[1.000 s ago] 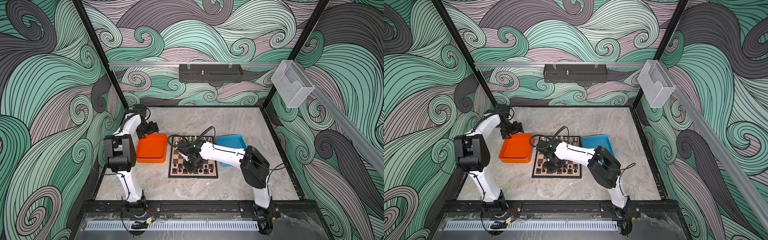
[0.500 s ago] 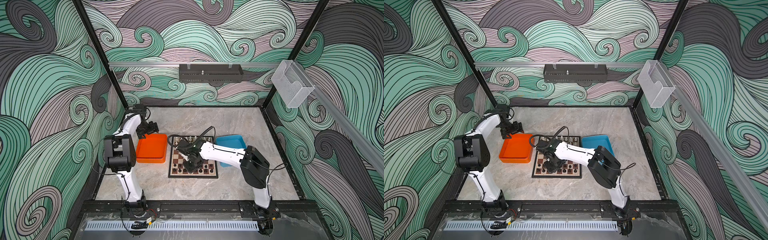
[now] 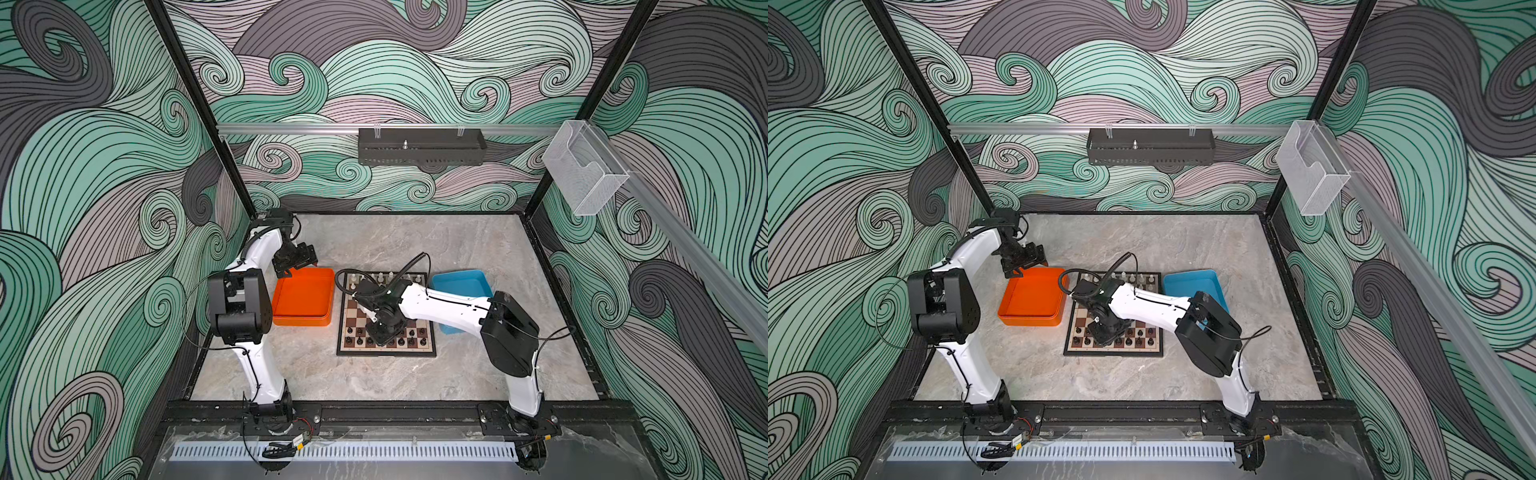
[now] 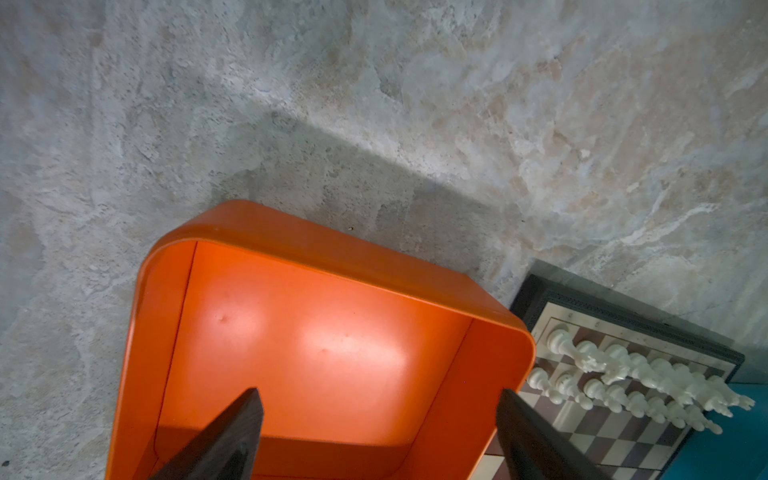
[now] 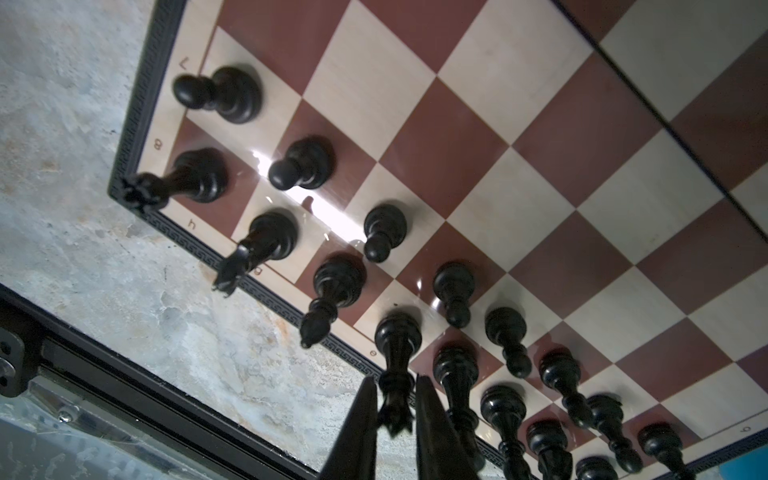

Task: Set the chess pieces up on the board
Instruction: 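Lower the black piece onto the empty near-row square with the right gripper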

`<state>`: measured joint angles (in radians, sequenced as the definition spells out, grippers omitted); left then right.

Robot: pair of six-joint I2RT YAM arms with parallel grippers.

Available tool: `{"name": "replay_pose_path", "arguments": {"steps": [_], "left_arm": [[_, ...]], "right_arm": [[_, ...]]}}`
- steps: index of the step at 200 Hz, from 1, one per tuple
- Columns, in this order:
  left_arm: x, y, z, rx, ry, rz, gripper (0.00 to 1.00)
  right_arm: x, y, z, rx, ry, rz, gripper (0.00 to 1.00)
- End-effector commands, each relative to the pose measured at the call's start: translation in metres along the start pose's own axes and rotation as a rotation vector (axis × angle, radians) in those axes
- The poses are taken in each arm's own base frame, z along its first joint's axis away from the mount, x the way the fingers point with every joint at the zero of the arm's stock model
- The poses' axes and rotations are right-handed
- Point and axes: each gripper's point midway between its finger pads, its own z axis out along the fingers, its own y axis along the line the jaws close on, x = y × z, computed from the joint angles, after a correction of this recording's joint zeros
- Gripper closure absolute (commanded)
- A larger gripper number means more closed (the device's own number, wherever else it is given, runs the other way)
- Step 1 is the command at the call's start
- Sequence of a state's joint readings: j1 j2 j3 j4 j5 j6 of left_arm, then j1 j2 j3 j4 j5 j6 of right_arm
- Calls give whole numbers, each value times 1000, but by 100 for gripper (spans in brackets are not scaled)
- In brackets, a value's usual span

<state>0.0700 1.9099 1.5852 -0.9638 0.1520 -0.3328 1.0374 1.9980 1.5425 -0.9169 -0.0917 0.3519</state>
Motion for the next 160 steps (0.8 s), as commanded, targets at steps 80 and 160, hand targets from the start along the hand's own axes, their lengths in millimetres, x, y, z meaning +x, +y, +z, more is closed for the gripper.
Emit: {"name": "replay_pose_path", "arguments": {"steps": [80,160], "left_arm": [[-1,0,5,10,11,-19,10],[-1,0,4,10,10,-18,10]], "right_arm": [[-3,-2,1,-6,5,1,77],[-6,-5,-8,8,-26,2,73]]}}
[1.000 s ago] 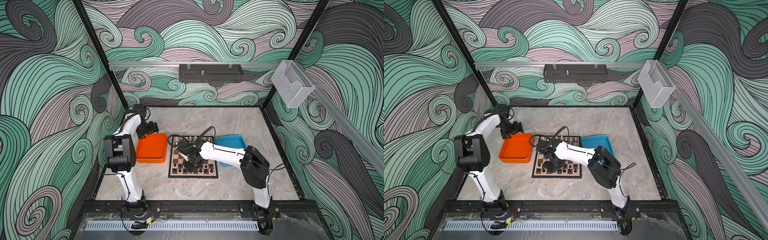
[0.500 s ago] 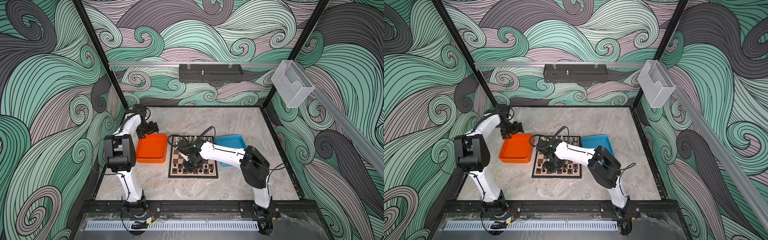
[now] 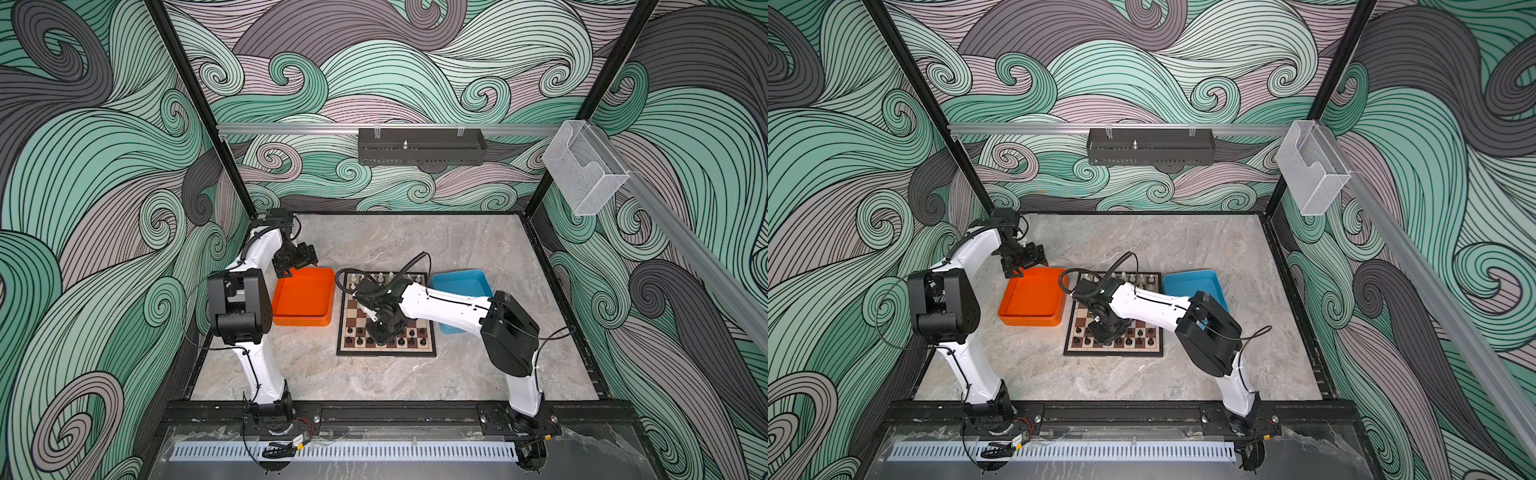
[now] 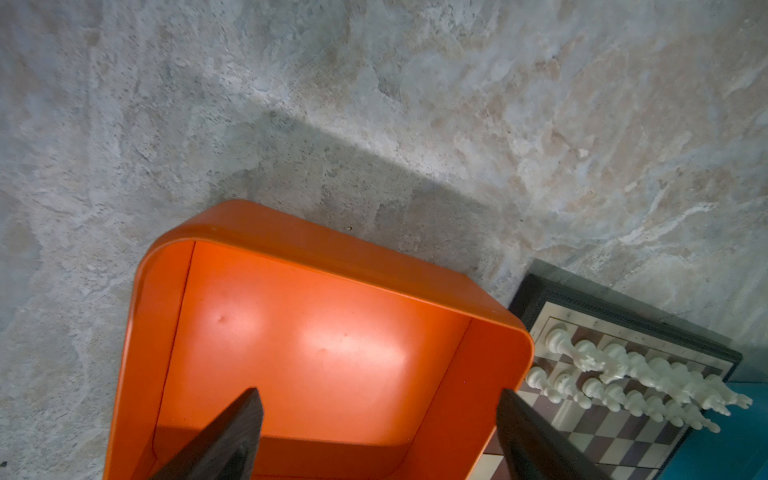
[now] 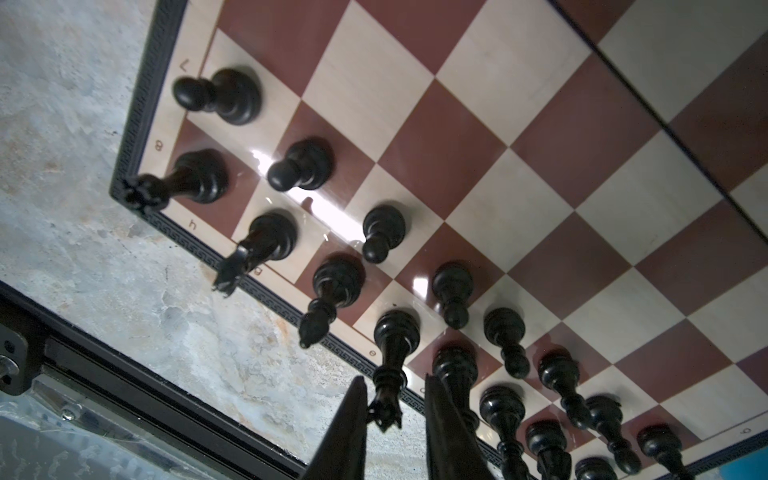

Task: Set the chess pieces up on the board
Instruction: 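Lower the black piece onto the empty near-row square with the right gripper, then open the right gripper, release the black piece and lift away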

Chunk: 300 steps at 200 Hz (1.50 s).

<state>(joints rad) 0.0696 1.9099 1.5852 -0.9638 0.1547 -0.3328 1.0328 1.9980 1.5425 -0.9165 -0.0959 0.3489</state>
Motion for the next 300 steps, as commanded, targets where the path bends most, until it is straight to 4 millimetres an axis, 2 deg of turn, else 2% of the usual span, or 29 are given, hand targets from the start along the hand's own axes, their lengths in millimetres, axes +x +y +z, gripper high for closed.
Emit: {"name": "replay_pose_path", "arguments": {"steps": [1,130,159,202,241,266,300], "left_arm": [[-1,1,5,7,10,-18,10],[-1,1,4,7,8,-16,10],[-1,1,4,8,7,-16,10],[-1,1,3,7,6,-16,10],[-2,0,-1,9,-7,-14,10],[-4,0,-7,7,-28,-12,10],[-9,1,-20,-2,-83,-8,10]], "right_arm": [[-5,-4,-8,12,-27,1,73],[-11,0,-27,-12,-75,3,71],[-16,0,-38,-11,-109,0,70],[-32,-5,-69,-18,-184,8,70],[-45,-35,-102,-2,-266,52,70],[-52,-72,-124,28,-324,115,69],[-53,-136,-157,89,-405,223,69]]}}
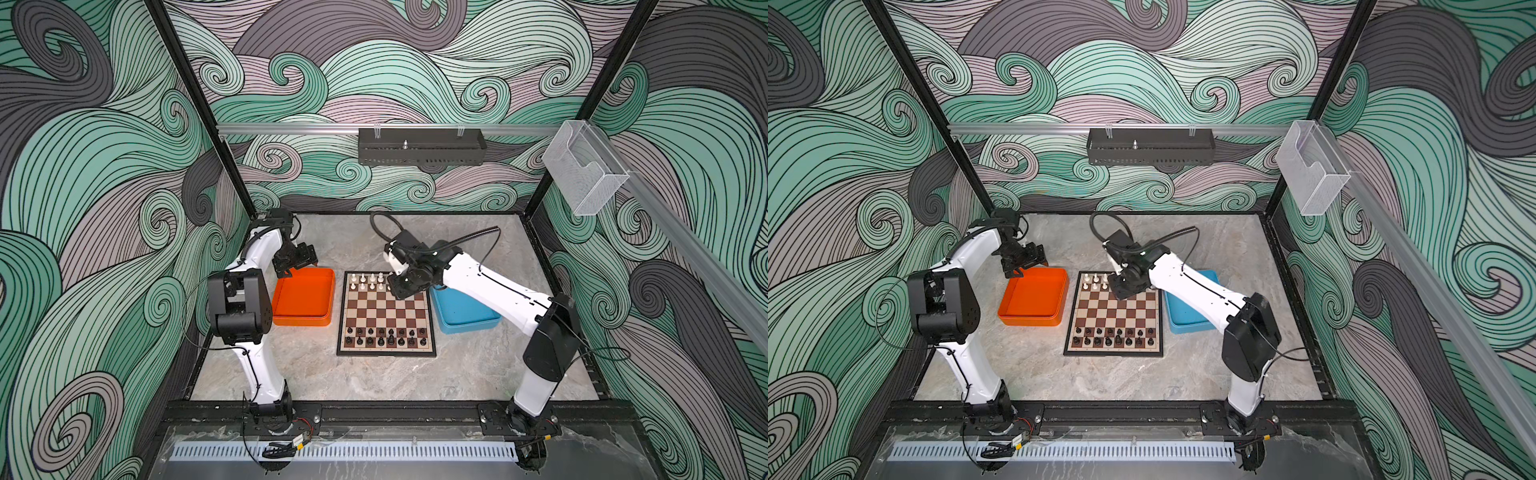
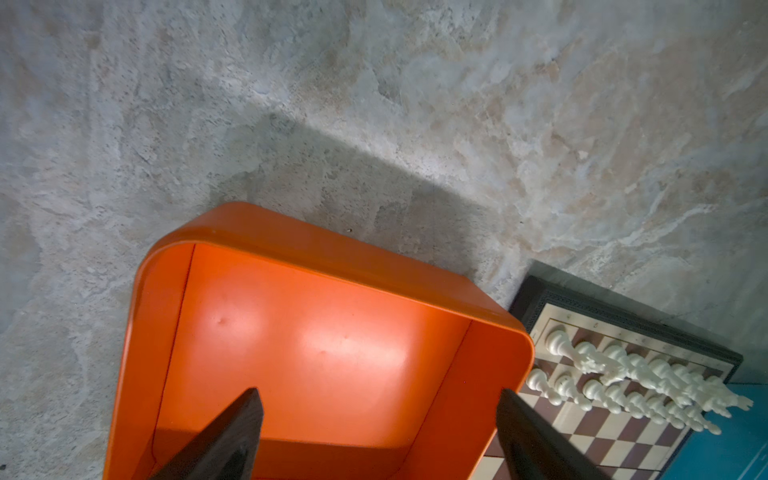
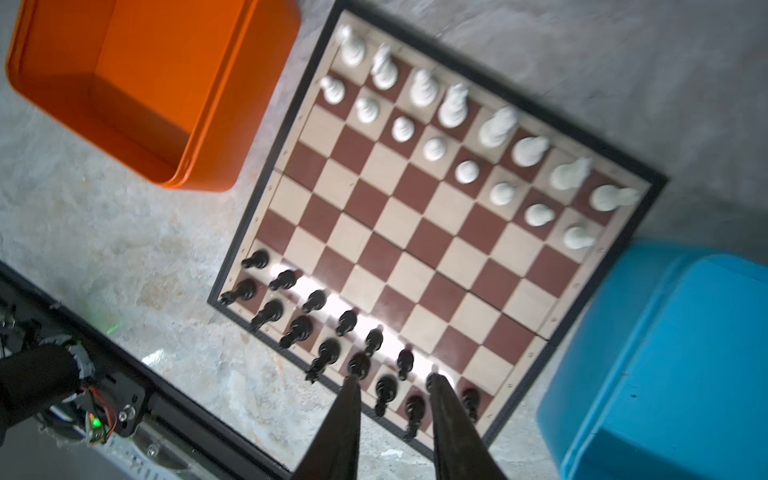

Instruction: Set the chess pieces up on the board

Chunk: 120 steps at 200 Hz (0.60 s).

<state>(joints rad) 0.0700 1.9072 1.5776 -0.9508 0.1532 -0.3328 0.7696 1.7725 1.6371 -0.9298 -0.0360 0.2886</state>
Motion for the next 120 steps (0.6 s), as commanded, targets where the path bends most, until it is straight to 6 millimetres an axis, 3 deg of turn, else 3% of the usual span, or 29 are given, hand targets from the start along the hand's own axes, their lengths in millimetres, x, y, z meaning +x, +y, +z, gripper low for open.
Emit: {"name": "replay_pose_path", "arguments": {"steps": [1,58,92,100,107,120], "left_arm": [[-8,1,-21,-5,-77,-9,10],[-28,-1,-66,17,-349,45,5],[-35,-10,-117,79,-599,109,1],[-37,-12,-124,93,-654,125,1],[-36,-14,-142,110,-721,135,1],[-36,-14,-157,120,-804,143,1]], "right_arm": [[-13,-42,-28,70,-67,40,69],[-19,-137,-72,139,-200,207,63],[-8,-191,-89,161,-273,340,43],[-6,-204,-91,159,-294,379,34],[-2,-214,-91,163,-305,412,21],[3,-231,-89,183,-323,455,9]]}}
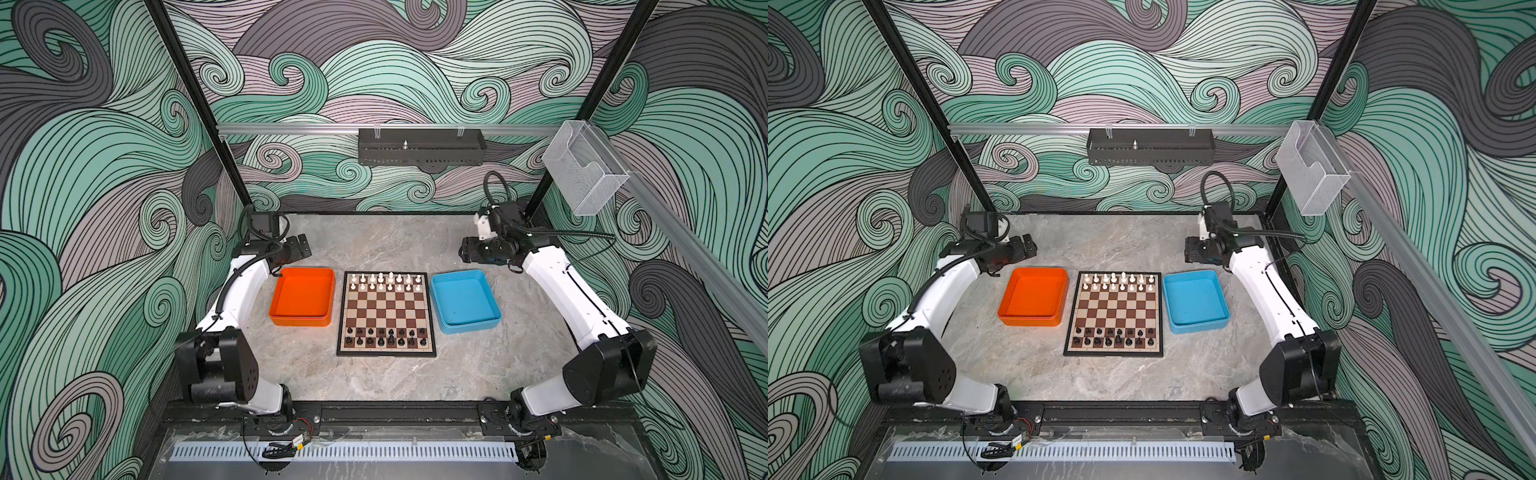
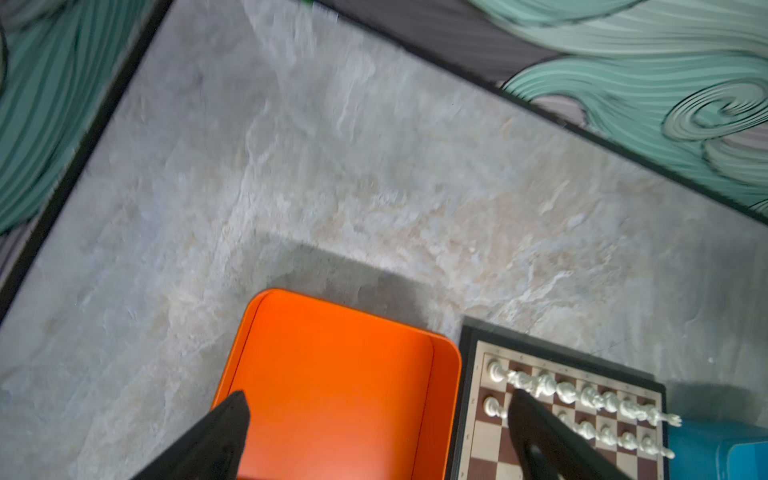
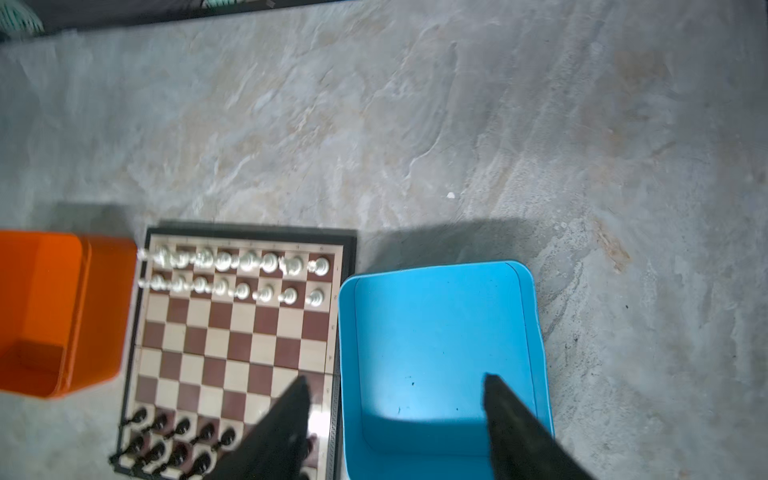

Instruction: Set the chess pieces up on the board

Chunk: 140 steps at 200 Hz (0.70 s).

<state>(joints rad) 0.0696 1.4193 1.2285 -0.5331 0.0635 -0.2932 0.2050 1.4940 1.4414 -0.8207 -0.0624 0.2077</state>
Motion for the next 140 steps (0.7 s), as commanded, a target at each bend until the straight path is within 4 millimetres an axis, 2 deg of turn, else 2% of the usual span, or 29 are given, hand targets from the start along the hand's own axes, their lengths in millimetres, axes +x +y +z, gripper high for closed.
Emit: {"name": "replay_pose_path", "arguments": {"steps": [1,17,37,85,106,140], "left_arm": [[-44,-7,-28,32,-253,48,1],[-49,-10,-40,51,-330,79,1],[-48,-18,-50,99,-370,138,1],[-31,-33,-67,187,-394,270,1],[-17,-26,-63,156,-382,331,1],[16,-8,-35,104,-357,395,1]], "right_arm": [[-5,-19,5,-11,-46,64,8],[-3,-37,11,16,-47,117,1],[-1,-50,12,27,-74,166,1],[-3,-69,-2,88,-152,212,1],[-2,-72,-2,92,-145,231,1],[-2,-72,-1,76,-143,227,1]]}}
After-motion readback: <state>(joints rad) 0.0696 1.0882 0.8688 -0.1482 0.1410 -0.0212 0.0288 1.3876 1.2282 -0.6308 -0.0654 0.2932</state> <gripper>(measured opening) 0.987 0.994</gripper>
